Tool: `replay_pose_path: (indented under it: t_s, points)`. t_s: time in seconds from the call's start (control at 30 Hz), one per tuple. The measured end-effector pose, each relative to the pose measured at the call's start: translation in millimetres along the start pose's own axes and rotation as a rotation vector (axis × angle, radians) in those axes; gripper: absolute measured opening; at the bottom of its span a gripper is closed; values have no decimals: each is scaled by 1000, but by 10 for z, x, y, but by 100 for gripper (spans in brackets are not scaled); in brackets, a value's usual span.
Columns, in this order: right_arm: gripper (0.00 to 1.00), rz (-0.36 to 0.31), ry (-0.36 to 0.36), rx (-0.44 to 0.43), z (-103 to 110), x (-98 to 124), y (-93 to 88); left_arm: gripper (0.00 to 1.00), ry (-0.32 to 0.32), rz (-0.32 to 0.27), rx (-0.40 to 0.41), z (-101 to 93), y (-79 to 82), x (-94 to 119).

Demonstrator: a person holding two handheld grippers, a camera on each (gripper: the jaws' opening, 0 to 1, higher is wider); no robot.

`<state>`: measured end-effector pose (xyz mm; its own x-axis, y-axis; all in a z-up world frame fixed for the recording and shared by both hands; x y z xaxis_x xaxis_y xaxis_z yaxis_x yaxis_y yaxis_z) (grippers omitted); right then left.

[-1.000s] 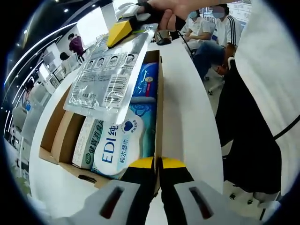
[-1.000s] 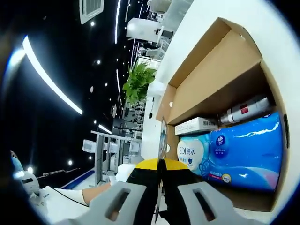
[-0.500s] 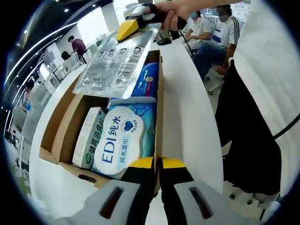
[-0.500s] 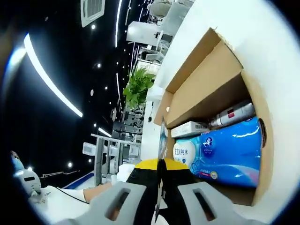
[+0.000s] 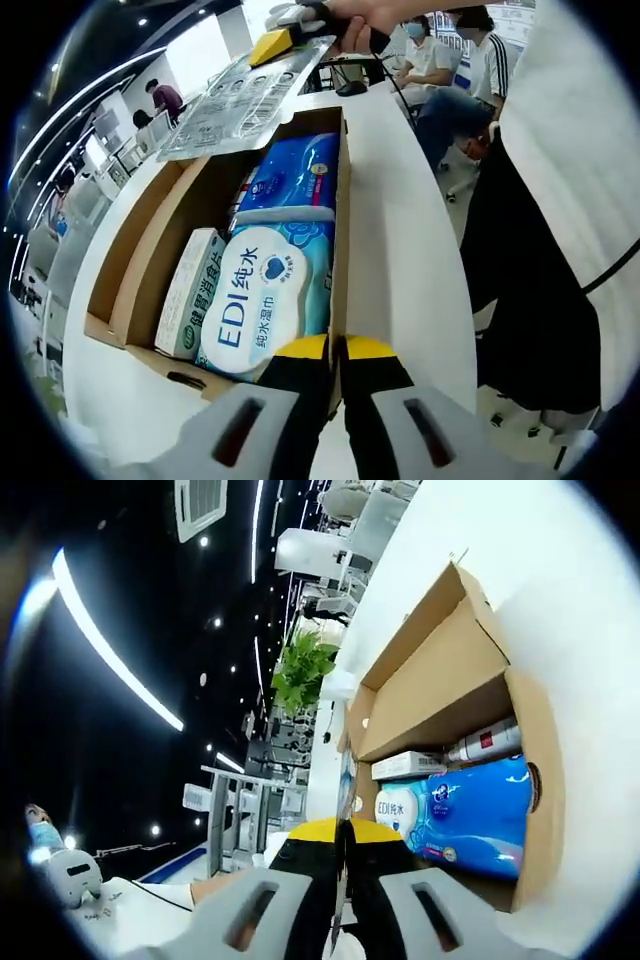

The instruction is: Operate the shoe box by opening the lid, removing the specified soft item, and placing it in the target area until the item is outside and the box remains undamaged.

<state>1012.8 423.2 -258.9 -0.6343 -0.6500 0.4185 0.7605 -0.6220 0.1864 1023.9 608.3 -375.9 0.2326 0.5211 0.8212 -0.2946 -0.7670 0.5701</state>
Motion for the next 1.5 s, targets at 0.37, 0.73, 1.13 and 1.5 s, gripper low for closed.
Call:
replay_pose_path:
  t_s: [0.37, 0.73, 1.13, 1.5]
  points:
    - [0, -35, -11, 8, -4, 203, 117, 3, -3, 1, 0, 3, -2, 2]
    - [0, -55, 4, 21, 64, 345, 172, 3, -2, 5, 3, 6, -7, -4]
    - [0, -46, -1, 33, 68, 407, 151, 3, -5, 13, 3, 1, 6, -12]
    - [0, -56, 2, 55, 110, 599, 249, 3, 0, 16, 3, 10, 12, -15]
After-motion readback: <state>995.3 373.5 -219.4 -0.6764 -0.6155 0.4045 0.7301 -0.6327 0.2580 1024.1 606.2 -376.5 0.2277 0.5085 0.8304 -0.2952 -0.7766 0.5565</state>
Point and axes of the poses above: the point that each gripper's makers call its tool centre point, and the gripper's own axes: x roughly backward along the fingers, z roughly to its left, y roughly out of its top, the point moved 1 cm from there along x, roughly backward along the fingers, and after that the axes turned 12 degrees about -y, right-handed, at the moved point
